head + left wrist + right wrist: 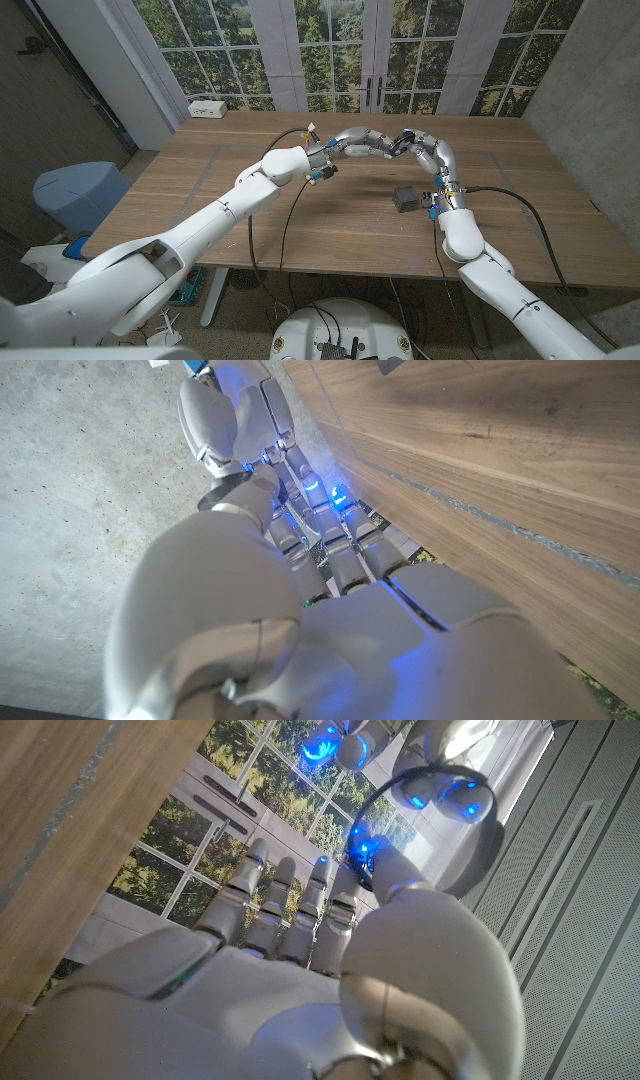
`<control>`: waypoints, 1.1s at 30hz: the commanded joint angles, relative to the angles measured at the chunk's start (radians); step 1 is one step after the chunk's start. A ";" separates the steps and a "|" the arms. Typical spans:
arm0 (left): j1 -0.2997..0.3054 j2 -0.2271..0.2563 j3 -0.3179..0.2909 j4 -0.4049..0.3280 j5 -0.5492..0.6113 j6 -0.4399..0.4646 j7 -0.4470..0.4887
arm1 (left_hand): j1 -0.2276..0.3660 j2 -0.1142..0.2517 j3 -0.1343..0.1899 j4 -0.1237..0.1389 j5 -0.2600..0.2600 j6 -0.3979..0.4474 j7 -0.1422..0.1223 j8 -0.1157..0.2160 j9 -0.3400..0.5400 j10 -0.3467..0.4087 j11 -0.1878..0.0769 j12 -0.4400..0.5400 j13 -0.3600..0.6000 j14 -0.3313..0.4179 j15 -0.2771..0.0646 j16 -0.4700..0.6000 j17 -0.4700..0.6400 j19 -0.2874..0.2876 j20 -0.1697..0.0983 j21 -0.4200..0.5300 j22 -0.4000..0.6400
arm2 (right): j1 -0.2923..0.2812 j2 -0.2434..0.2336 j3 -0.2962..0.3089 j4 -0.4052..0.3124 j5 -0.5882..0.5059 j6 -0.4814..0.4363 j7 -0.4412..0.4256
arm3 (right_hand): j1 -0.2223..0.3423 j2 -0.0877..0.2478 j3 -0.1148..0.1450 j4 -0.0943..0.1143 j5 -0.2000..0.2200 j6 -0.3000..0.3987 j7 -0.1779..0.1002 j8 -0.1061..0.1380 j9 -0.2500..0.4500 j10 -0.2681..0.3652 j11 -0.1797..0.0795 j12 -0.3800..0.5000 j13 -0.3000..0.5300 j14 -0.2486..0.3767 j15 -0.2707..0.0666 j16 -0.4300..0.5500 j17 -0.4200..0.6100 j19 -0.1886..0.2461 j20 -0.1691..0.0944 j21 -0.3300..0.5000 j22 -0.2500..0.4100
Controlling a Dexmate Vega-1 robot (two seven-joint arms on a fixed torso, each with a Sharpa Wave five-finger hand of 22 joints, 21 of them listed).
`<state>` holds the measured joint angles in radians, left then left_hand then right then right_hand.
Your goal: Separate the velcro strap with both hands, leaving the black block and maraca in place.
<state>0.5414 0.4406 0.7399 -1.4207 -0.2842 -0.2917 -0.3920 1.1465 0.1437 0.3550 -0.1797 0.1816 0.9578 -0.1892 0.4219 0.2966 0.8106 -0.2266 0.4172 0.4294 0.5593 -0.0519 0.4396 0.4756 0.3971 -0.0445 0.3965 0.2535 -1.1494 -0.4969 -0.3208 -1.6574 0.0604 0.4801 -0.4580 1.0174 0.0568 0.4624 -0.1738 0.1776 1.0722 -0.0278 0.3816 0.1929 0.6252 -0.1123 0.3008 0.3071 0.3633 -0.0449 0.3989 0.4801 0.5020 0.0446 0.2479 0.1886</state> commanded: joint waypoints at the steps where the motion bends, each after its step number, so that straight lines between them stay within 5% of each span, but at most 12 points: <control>1: 0.030 -0.035 -0.024 0.020 -0.010 -0.076 0.054 | 0.013 0.000 0.003 0.003 0.000 0.002 -0.001 0.003 -0.002 0.001 0.000 -0.005 0.004 0.004 -0.185 -0.002 0.004 0.008 -0.019 0.013 0.005 | -0.003 0.005 0.004 -0.006 -0.003 -0.034 -0.013 | 0.010 -0.005 -0.013 0.001 -0.001 -0.034 0.015 -0.018 0.004 -0.014 0.014 -0.004 0.007 -0.002 -0.059 0.010 0.008 0.005 0.002 0.006 0.005; 6: 0.042 -0.043 -0.033 0.019 -0.007 -0.098 0.081 | 0.010 0.002 0.000 0.008 -0.002 0.027 0.008 0.013 -0.008 0.012 0.001 -0.003 0.009 0.006 -0.184 -0.001 0.012 0.010 -0.021 0.023 0.008 | 0.001 0.004 0.004 0.002 0.013 -0.032 -0.007 | 0.017 -0.002 -0.021 0.004 0.000 -0.055 0.037 -0.032 0.004 -0.014 0.030 -0.006 0.010 -0.008 -0.054 0.014 0.014 0.000 0.003 0.006 0.006; 15: 0.054 -0.044 -0.037 0.012 0.007 -0.111 0.106 | 0.011 -0.004 -0.007 0.007 -0.004 0.049 0.013 0.022 -0.018 0.047 0.001 0.007 0.017 0.013 -0.184 0.001 0.024 0.010 -0.022 0.037 0.012 | 0.008 0.024 0.005 0.022 0.016 -0.021 -0.030 | 0.014 0.046 -0.041 0.022 0.002 -0.001 0.054 -0.028 0.004 0.032 0.005 0.011 0.021 0.008 -0.081 0.039 0.028 0.006 -0.020 0.013 0.008; 23: 0.057 -0.043 -0.036 0.009 0.004 -0.114 0.104 | 0.017 -0.005 -0.007 0.006 -0.004 0.048 0.019 0.021 -0.029 0.049 0.002 -0.002 0.015 0.014 -0.184 -0.005 0.032 0.003 -0.021 0.051 0.015 | 0.003 0.076 0.015 0.020 -0.060 -0.049 -0.155 | 0.026 0.066 -0.065 0.019 -0.006 0.029 0.060 -0.033 0.005 0.084 -0.036 0.030 0.031 0.029 -0.125 0.067 0.043 0.030 -0.049 0.030 0.011; 33: 0.044 -0.045 -0.032 0.018 -0.034 -0.108 0.053 | 0.012 -0.007 -0.018 0.011 -0.007 0.055 0.031 0.023 -0.037 0.049 0.011 0.011 0.038 0.012 -0.185 -0.016 0.042 -0.009 -0.015 0.063 0.018 | 0.010 0.114 0.020 0.043 -0.046 -0.040 -0.203 | 0.042 0.076 -0.077 0.013 -0.005 0.032 0.089 -0.031 0.017 0.105 -0.015 0.037 0.041 0.038 -0.120 0.081 0.047 0.040 -0.050 0.041 0.014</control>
<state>0.5932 0.3976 0.7060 -1.4085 -0.2910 -0.3976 -0.3066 1.1545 0.1357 0.3411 -0.1717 0.1773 1.0095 -0.1585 0.4449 0.2577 0.8609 -0.2196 0.4167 0.4586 0.5645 -0.0572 0.4251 0.5125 0.3932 -0.0412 0.4518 0.2673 -1.1443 -0.4247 -0.3086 -1.6333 0.0215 0.4444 -0.5777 1.0501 0.1265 0.3929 -0.1601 0.1693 1.1037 0.0482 0.3541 0.2052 0.7222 -0.1337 0.3330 0.3436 0.3900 -0.0464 0.4711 0.5265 0.5355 -0.0075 0.2819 0.1981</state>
